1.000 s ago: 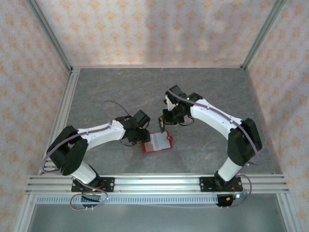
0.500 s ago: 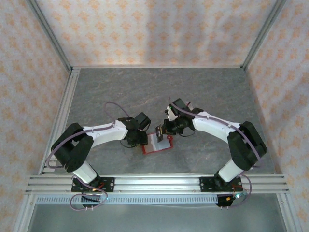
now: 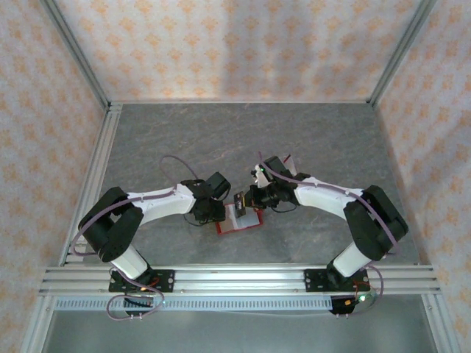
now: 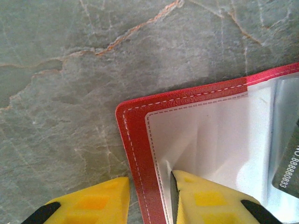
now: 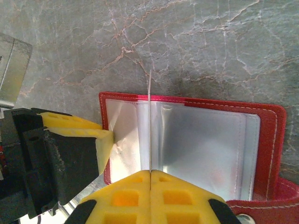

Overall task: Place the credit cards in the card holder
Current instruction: Insert the credit card into the card slot.

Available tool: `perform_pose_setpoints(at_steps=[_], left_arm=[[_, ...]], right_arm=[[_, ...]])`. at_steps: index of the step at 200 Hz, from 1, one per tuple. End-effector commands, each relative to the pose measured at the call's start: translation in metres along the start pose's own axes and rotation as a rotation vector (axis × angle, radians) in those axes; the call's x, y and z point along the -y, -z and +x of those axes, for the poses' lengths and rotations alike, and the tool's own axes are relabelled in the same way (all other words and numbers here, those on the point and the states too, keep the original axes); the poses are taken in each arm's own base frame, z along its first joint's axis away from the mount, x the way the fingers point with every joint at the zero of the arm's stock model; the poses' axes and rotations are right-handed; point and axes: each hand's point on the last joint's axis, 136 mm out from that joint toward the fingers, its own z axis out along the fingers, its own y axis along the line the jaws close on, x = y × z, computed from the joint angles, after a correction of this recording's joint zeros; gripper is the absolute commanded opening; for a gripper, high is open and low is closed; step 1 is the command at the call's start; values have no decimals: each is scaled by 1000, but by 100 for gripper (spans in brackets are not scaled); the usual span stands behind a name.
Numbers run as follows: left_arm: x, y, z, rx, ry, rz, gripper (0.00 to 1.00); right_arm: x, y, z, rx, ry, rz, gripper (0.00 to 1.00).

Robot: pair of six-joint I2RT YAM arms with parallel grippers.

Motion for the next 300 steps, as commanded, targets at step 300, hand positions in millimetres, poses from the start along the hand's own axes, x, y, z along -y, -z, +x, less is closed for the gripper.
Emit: perform_pose_setpoints(at_steps=[300], left_arm=[[-27,-12,20,-56,-20,-115,29]], right_arm=[[12,-27,46,-149,-76,-124,0]])
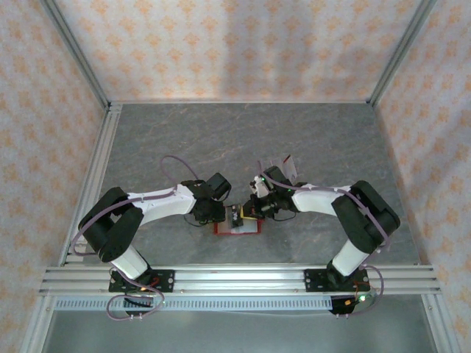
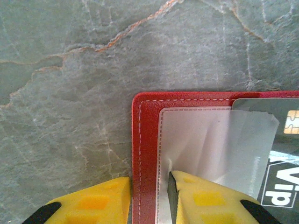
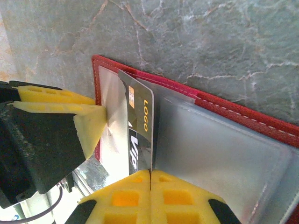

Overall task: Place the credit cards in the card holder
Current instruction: Insert the credit card into the card slot.

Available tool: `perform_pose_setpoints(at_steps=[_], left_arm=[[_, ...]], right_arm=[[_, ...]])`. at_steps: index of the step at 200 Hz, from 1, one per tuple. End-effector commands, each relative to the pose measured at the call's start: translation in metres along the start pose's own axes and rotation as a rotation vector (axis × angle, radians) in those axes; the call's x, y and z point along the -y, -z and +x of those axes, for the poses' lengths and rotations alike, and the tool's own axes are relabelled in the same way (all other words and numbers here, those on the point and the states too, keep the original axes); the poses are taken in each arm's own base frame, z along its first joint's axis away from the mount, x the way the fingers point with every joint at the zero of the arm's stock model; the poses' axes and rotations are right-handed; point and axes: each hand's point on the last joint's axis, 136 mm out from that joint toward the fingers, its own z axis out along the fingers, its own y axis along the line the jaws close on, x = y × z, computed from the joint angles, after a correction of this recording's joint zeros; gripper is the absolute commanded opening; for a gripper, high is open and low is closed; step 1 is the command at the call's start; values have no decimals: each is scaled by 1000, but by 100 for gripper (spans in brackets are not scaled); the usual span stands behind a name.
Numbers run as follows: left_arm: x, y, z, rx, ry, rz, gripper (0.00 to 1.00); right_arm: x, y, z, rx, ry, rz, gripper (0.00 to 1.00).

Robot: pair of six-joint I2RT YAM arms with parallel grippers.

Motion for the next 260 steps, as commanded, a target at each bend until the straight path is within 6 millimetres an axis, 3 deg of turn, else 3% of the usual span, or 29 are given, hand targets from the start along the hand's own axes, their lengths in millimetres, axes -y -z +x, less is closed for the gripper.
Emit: perform_pose_setpoints(at_steps=[1,69,260], left_arm=[[-27,-12,19,-58,-15,-110,29],[-27,-14,20,-60,-15,-109,29],[-20,-16,25,-58,-12,-85,29]], right_arm=[[6,-3,11,-31,2,2,0],[11,-2,18,-50,-7,14,0],[-6,-13,0,3,-27,7,0]])
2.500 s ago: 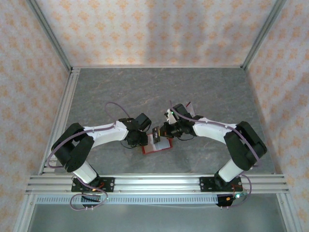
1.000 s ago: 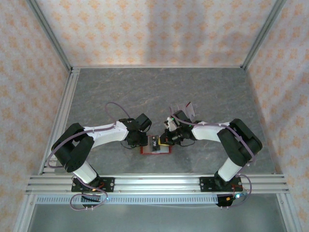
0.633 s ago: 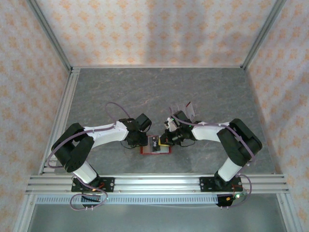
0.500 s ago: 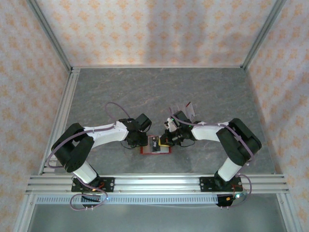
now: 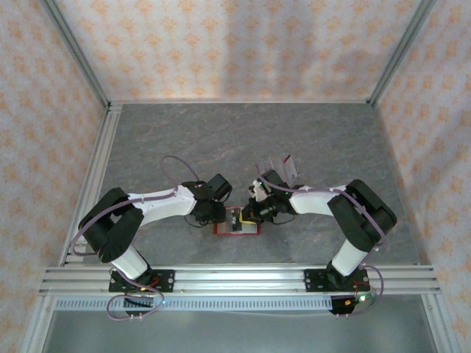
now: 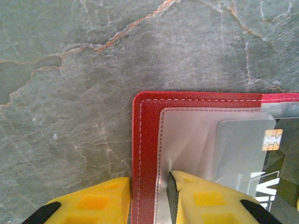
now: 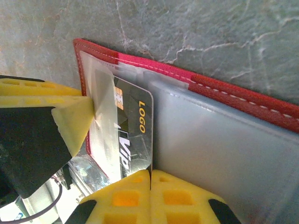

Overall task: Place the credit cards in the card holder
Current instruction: Insert the credit card into the card slot.

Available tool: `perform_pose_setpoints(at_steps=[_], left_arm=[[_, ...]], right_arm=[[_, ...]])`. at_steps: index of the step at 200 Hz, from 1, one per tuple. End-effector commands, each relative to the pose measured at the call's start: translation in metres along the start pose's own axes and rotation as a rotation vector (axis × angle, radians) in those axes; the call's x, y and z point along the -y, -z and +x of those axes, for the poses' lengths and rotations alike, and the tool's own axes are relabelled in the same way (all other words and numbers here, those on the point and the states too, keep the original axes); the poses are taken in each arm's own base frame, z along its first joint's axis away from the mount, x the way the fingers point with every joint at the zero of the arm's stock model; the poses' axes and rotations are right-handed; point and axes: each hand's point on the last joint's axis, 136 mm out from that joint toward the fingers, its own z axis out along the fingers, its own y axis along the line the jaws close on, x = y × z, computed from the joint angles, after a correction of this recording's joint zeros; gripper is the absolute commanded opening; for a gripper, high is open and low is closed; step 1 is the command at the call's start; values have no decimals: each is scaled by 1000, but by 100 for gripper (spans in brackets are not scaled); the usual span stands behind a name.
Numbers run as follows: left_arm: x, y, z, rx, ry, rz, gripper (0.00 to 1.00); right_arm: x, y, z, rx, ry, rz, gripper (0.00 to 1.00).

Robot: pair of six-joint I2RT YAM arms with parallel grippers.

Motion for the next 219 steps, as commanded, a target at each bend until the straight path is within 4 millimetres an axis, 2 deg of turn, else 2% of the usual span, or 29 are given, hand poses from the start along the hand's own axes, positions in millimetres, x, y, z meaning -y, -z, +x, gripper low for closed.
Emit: perform_pose_setpoints(at_steps=[1,171,219], left_arm=[[-20,-14,24,-68,-4,-78,29],[-8,-17,29,-90,19,3,29],[-2,1,25,-66,35,49,29]], right_arm=[[-10,-2,-11,37,15,-3,0],[-22,-21,-13,44,18,35,0],[-19,-23,-14,61,-4,43,0]])
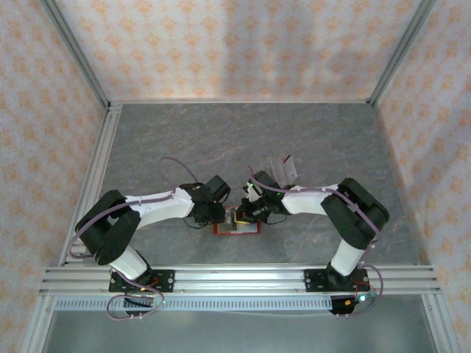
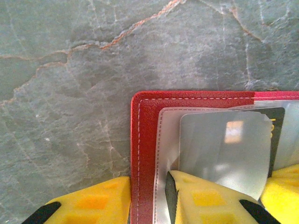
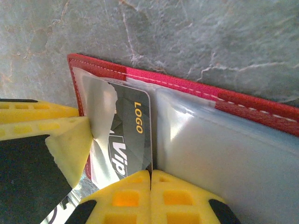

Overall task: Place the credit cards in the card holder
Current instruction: Insert the credit card into the card slot.

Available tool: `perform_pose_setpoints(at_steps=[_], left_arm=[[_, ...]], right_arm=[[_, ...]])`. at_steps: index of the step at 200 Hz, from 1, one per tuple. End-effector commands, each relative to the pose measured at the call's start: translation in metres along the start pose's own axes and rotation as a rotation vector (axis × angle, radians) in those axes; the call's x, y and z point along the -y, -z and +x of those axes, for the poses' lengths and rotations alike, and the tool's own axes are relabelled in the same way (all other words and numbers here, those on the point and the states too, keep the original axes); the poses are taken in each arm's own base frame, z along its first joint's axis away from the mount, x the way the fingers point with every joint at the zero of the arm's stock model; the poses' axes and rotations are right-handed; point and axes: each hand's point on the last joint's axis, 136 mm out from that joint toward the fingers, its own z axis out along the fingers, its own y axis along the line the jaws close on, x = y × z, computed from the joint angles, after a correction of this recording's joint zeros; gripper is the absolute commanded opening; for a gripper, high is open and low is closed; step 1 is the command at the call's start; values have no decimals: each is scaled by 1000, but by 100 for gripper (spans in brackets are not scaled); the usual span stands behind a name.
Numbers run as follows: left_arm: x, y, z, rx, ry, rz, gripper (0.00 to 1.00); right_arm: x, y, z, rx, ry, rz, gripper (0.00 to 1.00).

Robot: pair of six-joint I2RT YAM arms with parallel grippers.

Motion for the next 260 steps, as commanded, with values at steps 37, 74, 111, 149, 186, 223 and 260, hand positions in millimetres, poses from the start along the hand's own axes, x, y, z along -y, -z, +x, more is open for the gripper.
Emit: perform_pose_setpoints(at_steps=[37,74,111,149,186,223,260], left_arm=[[-7,19,16,-58,42,54,29],[-25,27,16,-49,63,44,28],[-30,20,20,-63,60,27,13],[-31,12,16,-58,63,12,7],[-28,0,15,-76,53,6,6],[-27,-12,18,-97,54,3,5],[-24,-14,18,-97,63,14,5]], right_arm=[[-5,-5,-6,32,11,5,0],[-4,-4,-4,22,24,22,0],[-6,-5,-6,11,35,27,0],[-7,-4,-6,5,37,29,0],[-7,-2,-5,1,40,36,0],[-10,-3,-6,-2,44,32,0],[-18,-4,-12,13,27,1,0]])
